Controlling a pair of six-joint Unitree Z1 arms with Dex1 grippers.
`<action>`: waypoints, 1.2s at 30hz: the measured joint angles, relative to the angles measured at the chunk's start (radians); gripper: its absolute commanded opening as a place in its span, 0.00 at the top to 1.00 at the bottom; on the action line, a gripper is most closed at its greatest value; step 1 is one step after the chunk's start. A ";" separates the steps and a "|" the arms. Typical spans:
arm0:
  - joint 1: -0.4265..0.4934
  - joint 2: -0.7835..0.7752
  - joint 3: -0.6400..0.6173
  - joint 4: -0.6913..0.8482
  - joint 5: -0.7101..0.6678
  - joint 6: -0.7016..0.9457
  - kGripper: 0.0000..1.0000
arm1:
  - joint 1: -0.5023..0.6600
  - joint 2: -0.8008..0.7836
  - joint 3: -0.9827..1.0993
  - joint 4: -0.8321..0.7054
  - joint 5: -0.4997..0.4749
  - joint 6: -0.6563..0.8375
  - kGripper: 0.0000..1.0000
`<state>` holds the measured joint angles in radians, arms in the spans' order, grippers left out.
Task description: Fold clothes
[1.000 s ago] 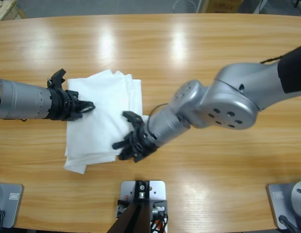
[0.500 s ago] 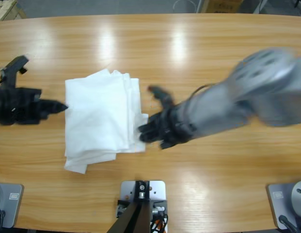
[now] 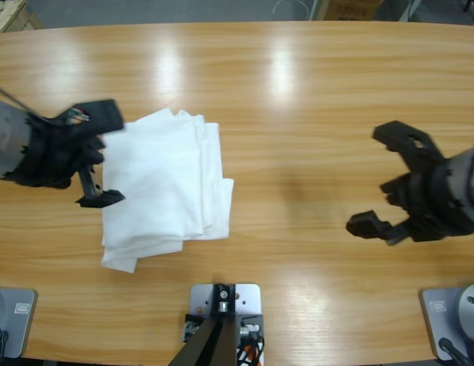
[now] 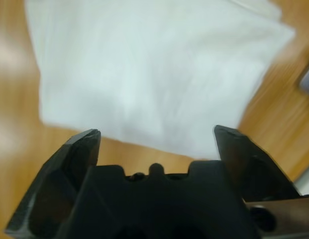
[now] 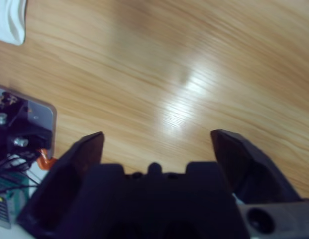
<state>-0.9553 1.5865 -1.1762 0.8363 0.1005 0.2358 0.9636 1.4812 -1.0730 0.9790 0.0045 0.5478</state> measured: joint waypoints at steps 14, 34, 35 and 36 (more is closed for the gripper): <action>0.090 0.169 -0.027 -0.011 -0.036 0.407 0.00 | -0.101 -0.124 0.112 0.007 0.004 -0.031 0.00; 0.121 0.368 -0.068 -0.055 -0.170 0.449 0.00 | -0.103 -0.106 0.120 -0.010 0.015 -0.039 0.00; 0.121 0.371 -0.068 -0.058 -0.172 0.449 0.00 | -0.103 -0.106 0.120 -0.010 0.015 -0.041 0.00; 0.121 0.374 -0.068 -0.060 -0.173 0.449 0.00 | -0.104 -0.104 0.120 -0.011 0.015 -0.043 0.00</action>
<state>-0.8347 1.9603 -1.2444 0.7767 -0.0721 0.6845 0.8599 1.3771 -0.9527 0.9684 0.0196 0.5051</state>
